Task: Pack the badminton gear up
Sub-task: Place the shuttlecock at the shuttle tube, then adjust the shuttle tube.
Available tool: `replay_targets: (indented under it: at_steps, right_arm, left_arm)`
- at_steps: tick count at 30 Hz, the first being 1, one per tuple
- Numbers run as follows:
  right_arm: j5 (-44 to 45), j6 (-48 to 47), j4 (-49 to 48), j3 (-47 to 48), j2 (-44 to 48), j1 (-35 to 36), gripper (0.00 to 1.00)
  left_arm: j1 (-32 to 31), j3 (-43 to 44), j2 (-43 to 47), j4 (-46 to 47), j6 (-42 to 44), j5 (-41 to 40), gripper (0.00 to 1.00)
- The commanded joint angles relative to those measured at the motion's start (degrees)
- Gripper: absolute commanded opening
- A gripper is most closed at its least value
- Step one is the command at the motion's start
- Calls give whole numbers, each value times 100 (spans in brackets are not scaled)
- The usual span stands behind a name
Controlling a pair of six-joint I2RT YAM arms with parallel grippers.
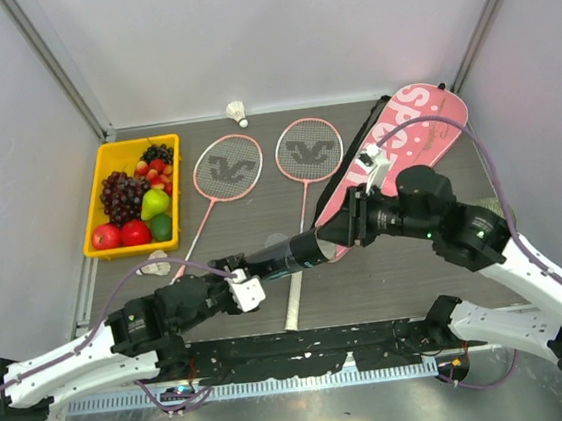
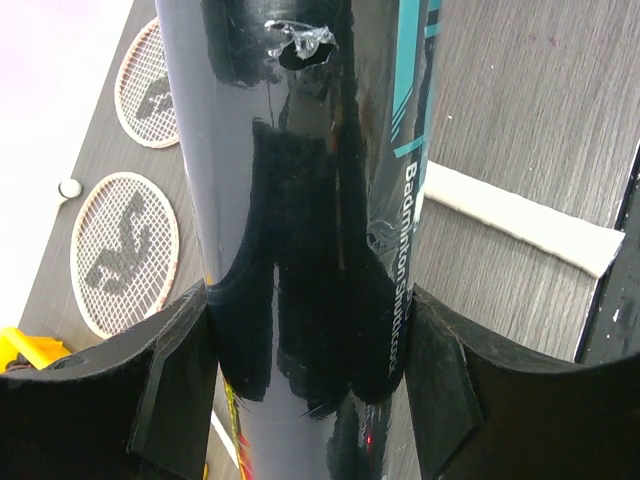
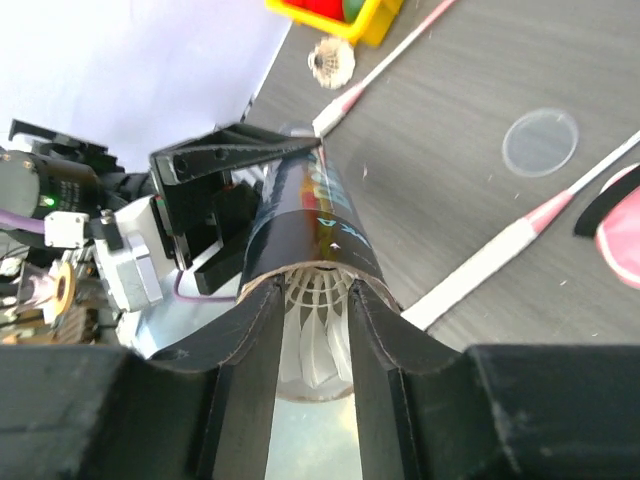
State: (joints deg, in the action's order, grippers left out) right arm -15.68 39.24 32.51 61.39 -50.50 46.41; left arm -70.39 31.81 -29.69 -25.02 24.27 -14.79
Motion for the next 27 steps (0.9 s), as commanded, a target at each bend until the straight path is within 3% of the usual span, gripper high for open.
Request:
replay_targets:
  at_steps: [1,5,8,10,11,14,15,17,23,27]
  right_arm:
    - [803,-461,518,734,417,26,38]
    - [1094,-830,285,691,917,26,42]
    - [989,-1452,-533,69,1585,26,54]
    - [1102,-1865,-1341,-536,2227,26,78]
    - [1076,-2059,-1988,-731,2699,26,98]
    - [1006,-2613,-3222,-1801,3684,26,99]
    - [875,-2728,-3877,-1962,3792,26,97]
    - [708,-2860,-4277,-2253,3907,26,97]
    - [287,-3020,-4112,-1824,3153,26,96]
    - [-461,-2179,-5252,-1963,2546,34,96]
  left_arm:
    - [-27,317,-1,436,34,-51,0]
    - [-27,361,-1,410,-27,-51,0]
    - [-19,580,51,480,-361,80,0]
    - [-19,677,130,716,-563,265,0]
    - [-27,729,165,796,-677,353,0]
    - [-27,931,201,1103,-1151,362,0]
    - [-27,1019,201,1182,-1336,397,0]
    - [-19,1186,174,1341,-1643,450,0]
    - [-19,1362,-36,2034,-2136,1013,0]
    - [-19,1433,-378,2360,-2216,1083,0]
